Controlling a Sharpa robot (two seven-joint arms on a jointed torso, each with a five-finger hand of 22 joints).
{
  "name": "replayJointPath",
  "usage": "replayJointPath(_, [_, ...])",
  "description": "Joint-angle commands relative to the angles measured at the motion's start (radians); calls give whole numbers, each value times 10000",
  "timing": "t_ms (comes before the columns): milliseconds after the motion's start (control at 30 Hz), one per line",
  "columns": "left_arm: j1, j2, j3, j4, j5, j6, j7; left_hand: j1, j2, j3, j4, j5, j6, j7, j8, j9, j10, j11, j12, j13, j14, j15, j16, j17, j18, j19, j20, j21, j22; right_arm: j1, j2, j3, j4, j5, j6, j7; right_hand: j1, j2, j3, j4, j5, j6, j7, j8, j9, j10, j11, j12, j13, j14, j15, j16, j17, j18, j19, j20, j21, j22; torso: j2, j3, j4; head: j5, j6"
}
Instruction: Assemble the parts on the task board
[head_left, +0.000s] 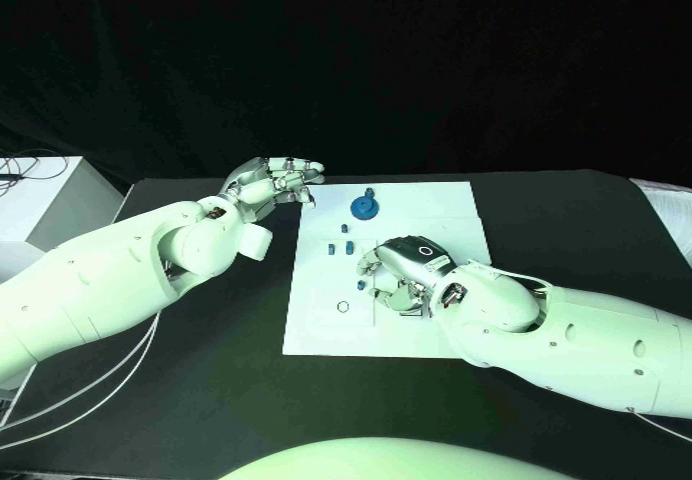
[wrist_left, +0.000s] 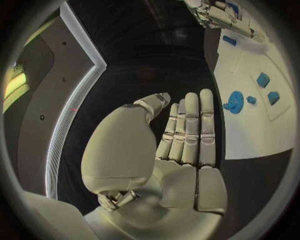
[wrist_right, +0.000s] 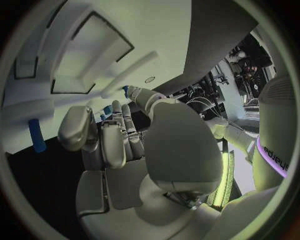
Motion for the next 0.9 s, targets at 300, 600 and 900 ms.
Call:
replayJointPath(300, [3,11,7,28,-46,228,23,109,13,-65,16,-16,-18,40,-25,-16,-60,-21,-28,-10,-59,19,-39,-13,54,63,22,-71,-12,5,-283,10,285,417,-347,180,176,112,-113,22,82,-56,-2,-83,-48,29,-33,96,6,337,83,-35,-21,90,-39,14,-47,-23,1,-10,8,-39,40])
replayJointPath(600, [3,-22,7,40,-48,216,42,109,13,-65,16,-16,-18,40,-25,-16,-60,-21,-28,-10,-59,19,-39,-13,54,63,22,-71,-12,248,-1036,149,759,878,-669,487,293,111,313,102,360,372,125,11,-61,1118,-173,429,134,354,-28,-11,-51,-3,179,-74,462,275,1,-18,-8,-127,141])
replayJointPath(900, [1,-14,6,7,-64,213,91,125,18,-68,15,-17,-15,39,-23,-19,-66,-20,-29,-13,-71,22,-53,-25,55,61,24,-88,-24,1118,-1796,322,585,1412,1007,770,118,-155,215,181,134,174,59,-138,-130,775,-153,107,21,392,-8,104,68,5,150,-74,365,241,-15,-24,-6,-442,378])
